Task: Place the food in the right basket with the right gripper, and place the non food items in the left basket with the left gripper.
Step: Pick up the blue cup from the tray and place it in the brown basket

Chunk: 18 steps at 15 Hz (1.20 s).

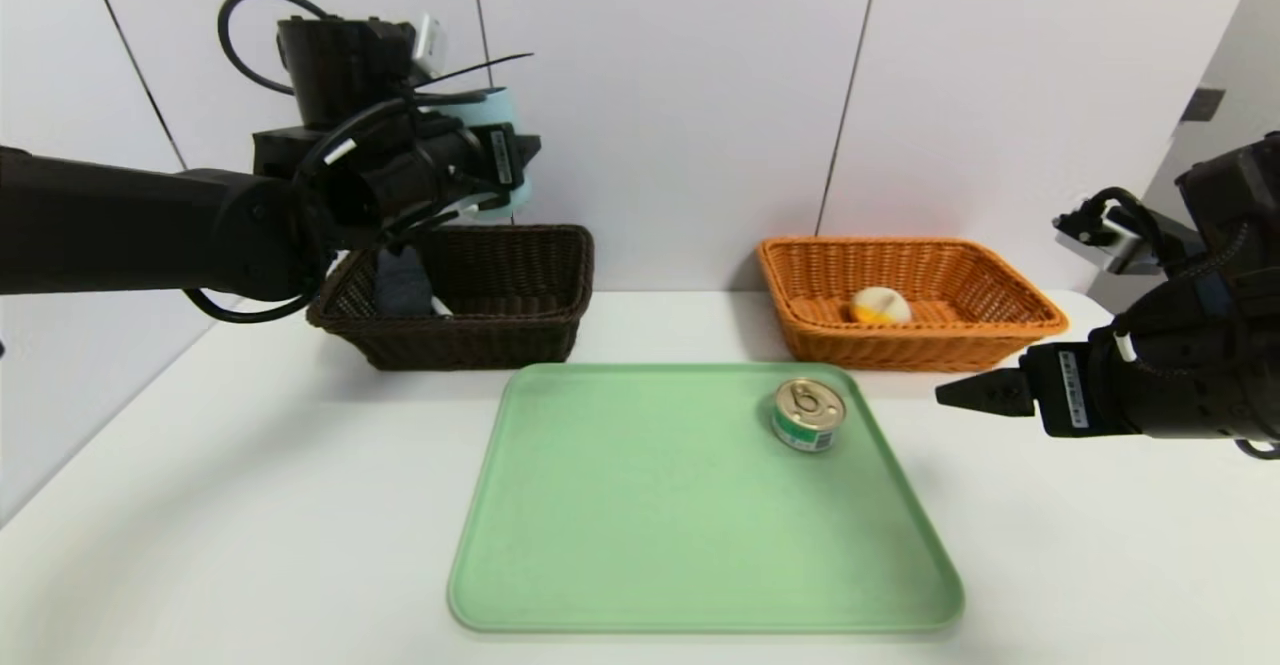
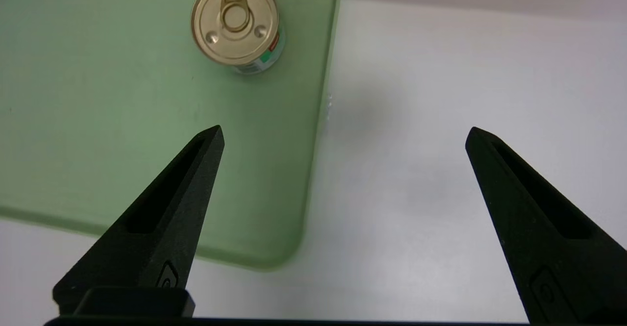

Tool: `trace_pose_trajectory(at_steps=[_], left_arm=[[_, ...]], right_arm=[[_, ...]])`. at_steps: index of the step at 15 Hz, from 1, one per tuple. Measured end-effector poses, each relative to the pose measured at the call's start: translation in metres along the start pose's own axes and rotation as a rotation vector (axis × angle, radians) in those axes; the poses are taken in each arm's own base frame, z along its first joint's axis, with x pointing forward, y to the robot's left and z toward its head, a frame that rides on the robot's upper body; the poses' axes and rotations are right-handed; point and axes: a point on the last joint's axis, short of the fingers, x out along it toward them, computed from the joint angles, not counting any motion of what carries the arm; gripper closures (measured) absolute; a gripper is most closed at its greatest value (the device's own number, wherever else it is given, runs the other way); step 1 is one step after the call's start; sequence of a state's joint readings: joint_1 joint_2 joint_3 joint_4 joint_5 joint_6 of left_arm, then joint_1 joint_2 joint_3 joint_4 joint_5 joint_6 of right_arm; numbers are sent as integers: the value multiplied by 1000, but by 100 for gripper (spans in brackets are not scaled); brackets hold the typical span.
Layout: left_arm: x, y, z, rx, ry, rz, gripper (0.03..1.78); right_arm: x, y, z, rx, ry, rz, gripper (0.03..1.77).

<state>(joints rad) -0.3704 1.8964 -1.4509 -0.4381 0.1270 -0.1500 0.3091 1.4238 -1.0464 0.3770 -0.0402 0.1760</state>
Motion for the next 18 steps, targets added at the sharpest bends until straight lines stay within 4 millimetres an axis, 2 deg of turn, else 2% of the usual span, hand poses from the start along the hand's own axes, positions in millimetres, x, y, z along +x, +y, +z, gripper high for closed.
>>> trace_pose_trajectory(at_steps=[7, 12, 18], left_arm=[[32, 29, -59, -5, 158, 55, 61], [49, 49, -82, -6, 166, 90, 61], [61, 57, -108, -1, 216, 104, 61]], right_arm=[[9, -1, 0, 1, 24, -10, 9], [10, -1, 0, 0, 24, -15, 9], [8, -1, -1, 0, 26, -17, 9]])
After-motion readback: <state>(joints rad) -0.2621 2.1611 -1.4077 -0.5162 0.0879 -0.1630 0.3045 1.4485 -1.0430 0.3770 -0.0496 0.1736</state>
